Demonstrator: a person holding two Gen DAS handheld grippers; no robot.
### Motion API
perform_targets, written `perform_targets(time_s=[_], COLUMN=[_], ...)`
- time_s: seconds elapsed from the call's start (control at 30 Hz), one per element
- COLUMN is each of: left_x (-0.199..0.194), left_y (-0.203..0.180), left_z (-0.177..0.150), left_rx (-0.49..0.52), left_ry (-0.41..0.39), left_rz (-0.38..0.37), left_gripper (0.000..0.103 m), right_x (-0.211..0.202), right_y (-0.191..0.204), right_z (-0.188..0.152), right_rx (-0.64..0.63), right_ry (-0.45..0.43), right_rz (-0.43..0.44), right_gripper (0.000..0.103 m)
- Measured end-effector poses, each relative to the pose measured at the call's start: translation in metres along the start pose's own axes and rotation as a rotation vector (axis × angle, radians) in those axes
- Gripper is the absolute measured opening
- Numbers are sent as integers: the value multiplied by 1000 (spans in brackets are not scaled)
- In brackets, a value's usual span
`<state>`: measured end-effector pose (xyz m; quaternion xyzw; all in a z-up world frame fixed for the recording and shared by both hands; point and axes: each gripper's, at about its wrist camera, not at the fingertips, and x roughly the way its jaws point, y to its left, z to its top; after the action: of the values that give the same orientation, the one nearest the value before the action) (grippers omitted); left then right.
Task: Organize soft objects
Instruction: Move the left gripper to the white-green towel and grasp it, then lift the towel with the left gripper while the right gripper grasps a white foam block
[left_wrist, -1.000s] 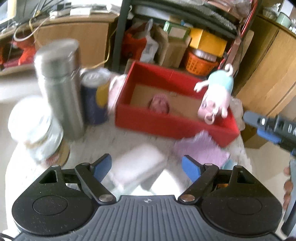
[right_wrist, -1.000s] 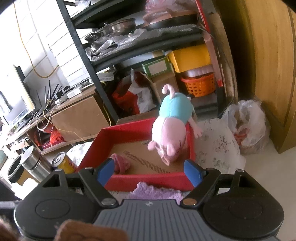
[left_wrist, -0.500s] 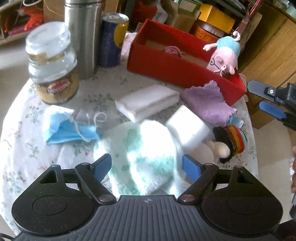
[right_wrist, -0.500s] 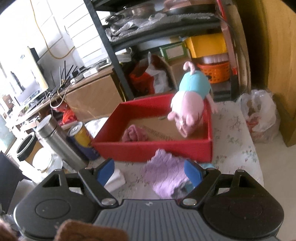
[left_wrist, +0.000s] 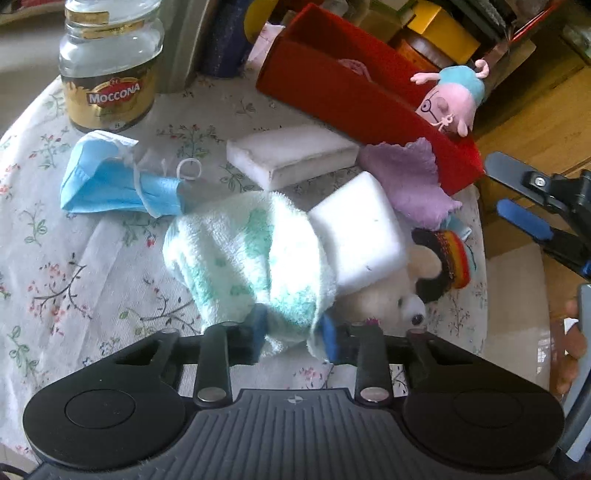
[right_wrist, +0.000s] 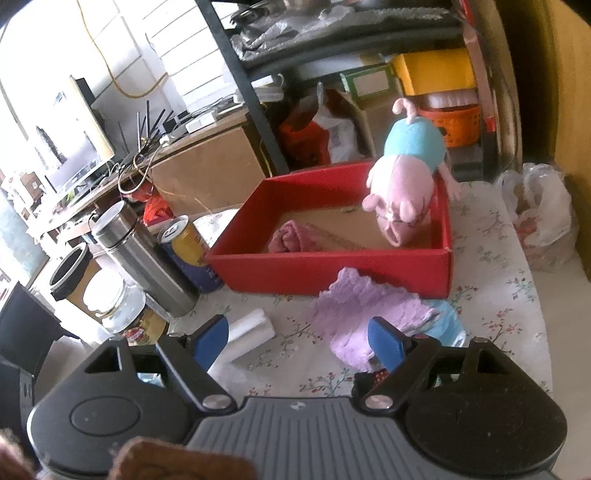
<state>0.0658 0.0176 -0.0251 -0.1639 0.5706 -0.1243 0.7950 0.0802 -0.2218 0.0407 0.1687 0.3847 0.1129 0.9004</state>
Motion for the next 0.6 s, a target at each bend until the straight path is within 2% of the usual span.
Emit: perform_targets(time_s=[0.07, 0.1, 0.13, 0.17, 0.23, 0.3, 0.43, 0.5, 0.53, 0.57, 0.6], left_x=[-7, -11, -16, -19, -27, -33, -36, -37, -37, -36, -34], left_y=[0, -1, -2, -3, -7, -8, 5, 17, 22, 23, 21], left_z=[0, 0, 0, 0, -4, -11, -18, -16, -15, -12, -10], left_rx=[8, 11, 15, 21, 41, 68, 69, 14, -5, -14, -30], left_ry=[-11, -17, -21, -21, -31, -40, -61, -76, -84, -85, -94], left_rz=[-10, -16, -30, -48, -68, -50, 67, 84, 57, 24, 7], left_gripper=[15, 13, 4, 2, 1, 1, 3, 14, 30, 52, 64], right_x=[2, 4, 5, 8, 13, 18, 26, 27, 27, 28, 29], right_y=[5, 8, 10, 12, 18, 23, 31, 32, 32, 32, 32], right_z=[-1, -2, -3, -5, -7, -8, -12, -13, -14, -15, -16], right_rx=[-9, -11, -11, -9, -7, -11, -36, -39, -45, -52, -60], right_ry=[10, 20, 31, 46, 73, 94, 117, 123, 128, 137, 151], right_rz=[12, 21, 31, 42, 70, 83, 78, 74, 74, 74, 73], right_gripper=[56, 56, 56, 56, 56, 56, 56, 56, 56, 56, 57])
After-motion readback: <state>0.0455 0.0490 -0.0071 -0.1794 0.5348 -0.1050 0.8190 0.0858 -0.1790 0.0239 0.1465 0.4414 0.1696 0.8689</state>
